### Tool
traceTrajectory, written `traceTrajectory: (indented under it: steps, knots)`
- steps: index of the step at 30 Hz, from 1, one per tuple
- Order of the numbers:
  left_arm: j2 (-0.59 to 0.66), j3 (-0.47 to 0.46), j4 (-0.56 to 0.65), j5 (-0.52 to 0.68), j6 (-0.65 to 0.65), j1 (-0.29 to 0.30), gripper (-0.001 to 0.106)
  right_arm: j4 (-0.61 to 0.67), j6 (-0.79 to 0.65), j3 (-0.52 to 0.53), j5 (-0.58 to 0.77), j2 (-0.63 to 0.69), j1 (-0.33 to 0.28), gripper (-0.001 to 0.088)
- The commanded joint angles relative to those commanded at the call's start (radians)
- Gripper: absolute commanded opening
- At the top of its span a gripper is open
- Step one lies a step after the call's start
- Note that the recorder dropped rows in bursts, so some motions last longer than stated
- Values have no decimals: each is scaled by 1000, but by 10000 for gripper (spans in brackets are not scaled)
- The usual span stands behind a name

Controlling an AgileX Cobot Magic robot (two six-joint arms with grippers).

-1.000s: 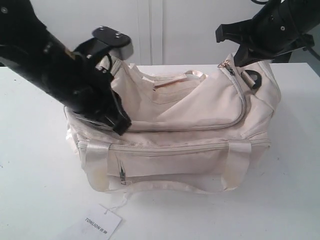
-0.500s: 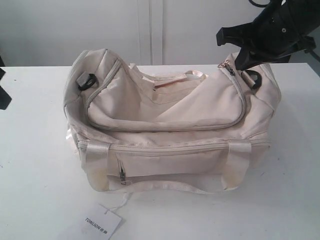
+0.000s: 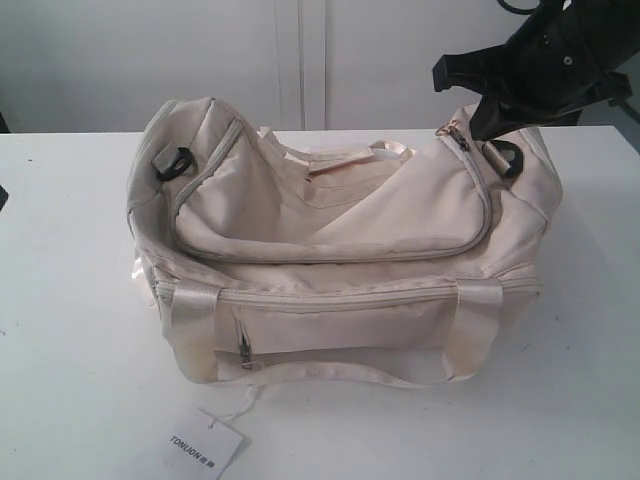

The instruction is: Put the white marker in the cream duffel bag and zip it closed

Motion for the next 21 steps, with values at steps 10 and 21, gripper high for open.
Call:
traceTrajectory:
  steps: [10, 21]
  knots:
    - [-301, 313, 1, -275, 0, 1, 0, 0, 0, 0, 0, 0, 0, 0]
    - [-946, 1092, 34, -773, 6, 1, 0, 0, 0, 0, -2, 0, 0, 0]
